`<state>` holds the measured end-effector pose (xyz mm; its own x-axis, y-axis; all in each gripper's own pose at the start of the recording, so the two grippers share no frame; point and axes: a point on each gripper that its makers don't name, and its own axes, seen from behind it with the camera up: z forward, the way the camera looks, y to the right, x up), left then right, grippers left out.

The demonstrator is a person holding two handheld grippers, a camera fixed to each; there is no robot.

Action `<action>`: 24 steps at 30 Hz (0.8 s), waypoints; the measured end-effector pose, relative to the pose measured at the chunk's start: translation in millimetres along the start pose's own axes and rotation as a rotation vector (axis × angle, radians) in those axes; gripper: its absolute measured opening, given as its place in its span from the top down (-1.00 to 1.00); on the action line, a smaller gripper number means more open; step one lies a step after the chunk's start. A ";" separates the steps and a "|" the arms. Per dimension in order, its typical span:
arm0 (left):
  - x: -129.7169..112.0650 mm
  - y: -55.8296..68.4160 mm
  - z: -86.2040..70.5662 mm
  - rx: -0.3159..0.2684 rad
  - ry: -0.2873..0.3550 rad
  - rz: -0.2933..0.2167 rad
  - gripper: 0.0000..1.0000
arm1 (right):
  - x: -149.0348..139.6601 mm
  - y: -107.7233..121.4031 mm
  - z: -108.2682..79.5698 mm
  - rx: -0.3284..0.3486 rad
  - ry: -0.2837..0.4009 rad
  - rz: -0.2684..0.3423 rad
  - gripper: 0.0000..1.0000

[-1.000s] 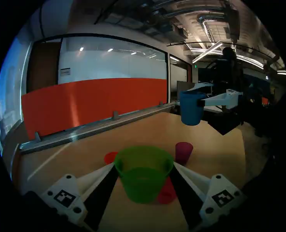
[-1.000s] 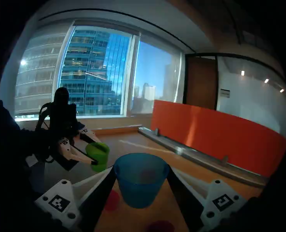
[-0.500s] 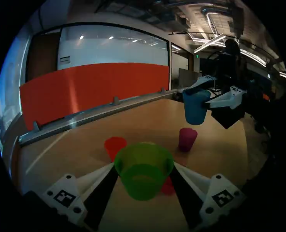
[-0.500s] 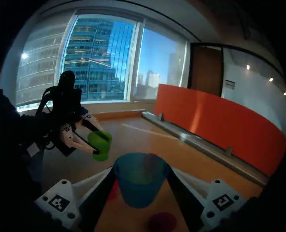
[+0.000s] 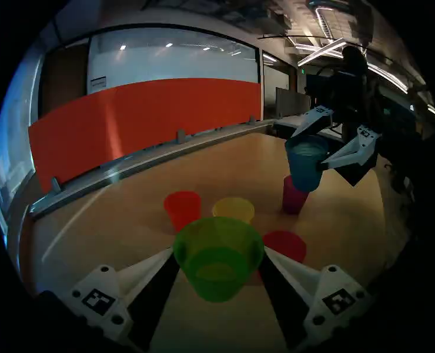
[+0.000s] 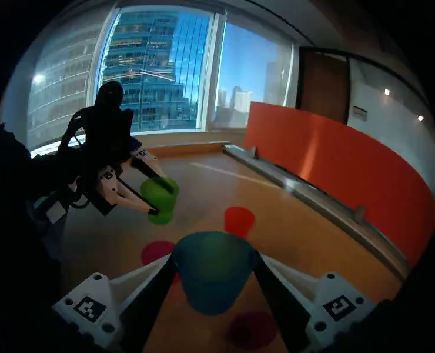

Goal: Pour water

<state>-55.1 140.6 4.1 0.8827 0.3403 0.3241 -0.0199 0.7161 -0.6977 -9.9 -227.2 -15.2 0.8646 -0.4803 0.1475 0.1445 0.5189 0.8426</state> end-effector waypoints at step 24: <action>-35.3 -6.6 15.4 -0.024 -0.079 -0.003 -0.73 | -55.4 -12.9 35.0 0.080 -0.142 -0.007 -0.87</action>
<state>-93.4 133.3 7.1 0.8430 0.3856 0.3750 -0.0053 0.7031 -0.7111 -76.5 -232.0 -16.0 0.7861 -0.5820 0.2082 0.1066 0.4595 0.8818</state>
